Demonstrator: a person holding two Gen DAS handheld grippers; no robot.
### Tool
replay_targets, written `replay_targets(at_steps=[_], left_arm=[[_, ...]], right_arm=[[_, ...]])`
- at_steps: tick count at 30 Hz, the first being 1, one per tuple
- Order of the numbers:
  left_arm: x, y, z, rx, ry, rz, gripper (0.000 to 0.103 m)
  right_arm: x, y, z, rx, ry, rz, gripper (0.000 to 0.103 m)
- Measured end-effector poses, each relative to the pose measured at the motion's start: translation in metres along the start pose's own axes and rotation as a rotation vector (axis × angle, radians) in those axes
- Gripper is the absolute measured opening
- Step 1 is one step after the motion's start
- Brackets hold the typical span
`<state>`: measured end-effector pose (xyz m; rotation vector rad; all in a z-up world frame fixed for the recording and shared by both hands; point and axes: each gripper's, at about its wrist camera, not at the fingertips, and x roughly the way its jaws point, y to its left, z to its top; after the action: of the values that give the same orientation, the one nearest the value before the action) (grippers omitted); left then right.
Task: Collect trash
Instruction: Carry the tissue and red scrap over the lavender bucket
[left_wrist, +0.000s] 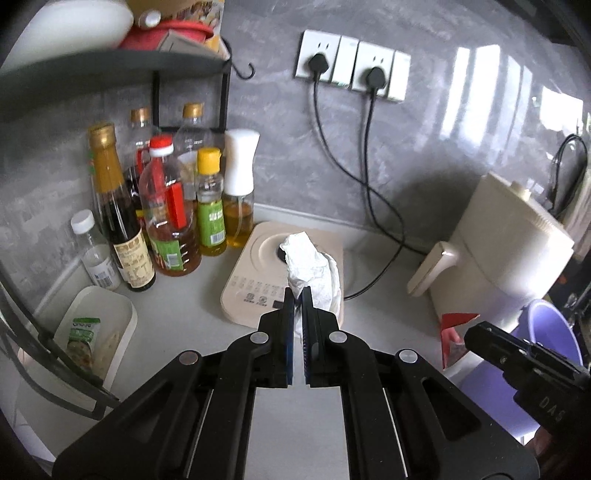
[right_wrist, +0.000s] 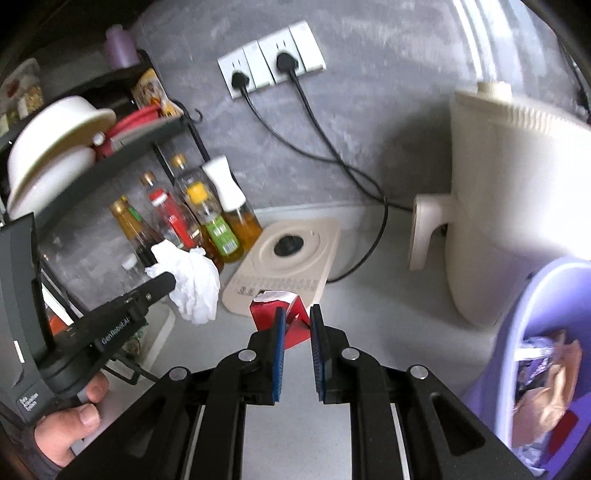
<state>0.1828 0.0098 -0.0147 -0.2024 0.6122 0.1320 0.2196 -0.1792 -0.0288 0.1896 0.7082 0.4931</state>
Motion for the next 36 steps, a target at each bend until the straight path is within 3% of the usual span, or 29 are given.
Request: replay_targets(at_steps=[14,36], left_arm=[[-0.028,-0.046,0.002,0.055,-0.046,-0.094,0.005],[-0.042,-0.182,-0.012,0.234,-0.042,-0.376,0.005]], right_arm=[[-0.066,-0.013,0.003,0.023,-0.116,-0.044,0.014],[-0.168,-0.093,-0.025,0.179,-0.253,-0.257,0.014]])
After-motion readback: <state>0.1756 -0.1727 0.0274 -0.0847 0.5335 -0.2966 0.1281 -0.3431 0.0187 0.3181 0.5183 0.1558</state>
